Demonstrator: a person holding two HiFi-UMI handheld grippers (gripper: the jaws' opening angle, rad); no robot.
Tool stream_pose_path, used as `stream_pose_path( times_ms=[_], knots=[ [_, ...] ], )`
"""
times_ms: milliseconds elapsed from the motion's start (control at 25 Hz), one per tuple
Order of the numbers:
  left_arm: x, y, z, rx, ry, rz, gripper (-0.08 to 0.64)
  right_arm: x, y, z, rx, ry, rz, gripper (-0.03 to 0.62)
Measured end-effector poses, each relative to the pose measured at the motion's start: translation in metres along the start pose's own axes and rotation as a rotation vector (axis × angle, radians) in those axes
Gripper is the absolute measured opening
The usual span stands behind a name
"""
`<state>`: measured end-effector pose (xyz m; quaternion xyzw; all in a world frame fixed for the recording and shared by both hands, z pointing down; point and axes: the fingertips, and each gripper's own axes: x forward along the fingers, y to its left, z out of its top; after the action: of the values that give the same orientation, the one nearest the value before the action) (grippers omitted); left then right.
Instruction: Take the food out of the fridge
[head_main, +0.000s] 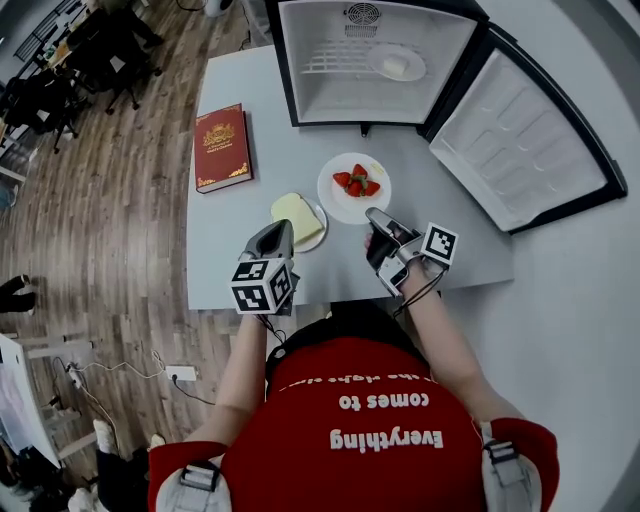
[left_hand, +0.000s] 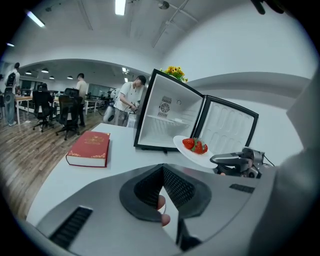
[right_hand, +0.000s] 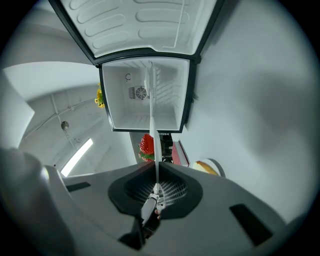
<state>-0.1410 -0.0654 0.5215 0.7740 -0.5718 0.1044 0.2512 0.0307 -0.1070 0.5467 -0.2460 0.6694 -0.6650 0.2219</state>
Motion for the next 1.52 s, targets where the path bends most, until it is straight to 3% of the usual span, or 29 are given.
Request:
stream_pose_path(
  times_ms=[480, 1000, 1280, 1520],
  knots=[
    [-0.015, 0.0, -0.063, -0.051, 0.094, -0.006, 0.002, -0.038, -0.068, -0.027, 0.068, -0.028, -0.164, 0.025],
    [-0.002, -0.008, -0.094, -0.043, 0.188, -0.05, 0.002, -0.043, -0.145, -0.028, 0.186, -0.068, -0.366, 0.025],
    [0.012, -0.016, -0.099, -0.046, 0.21, -0.073, 0.002, -0.04, -0.161, -0.023, 0.201, -0.072, -0.434, 0.025],
    [0.017, -0.023, -0.104, -0.036, 0.234, -0.099, 0.002, -0.04, -0.172, -0.022, 0.116, -0.006, -0.605, 0.028]
  ],
)
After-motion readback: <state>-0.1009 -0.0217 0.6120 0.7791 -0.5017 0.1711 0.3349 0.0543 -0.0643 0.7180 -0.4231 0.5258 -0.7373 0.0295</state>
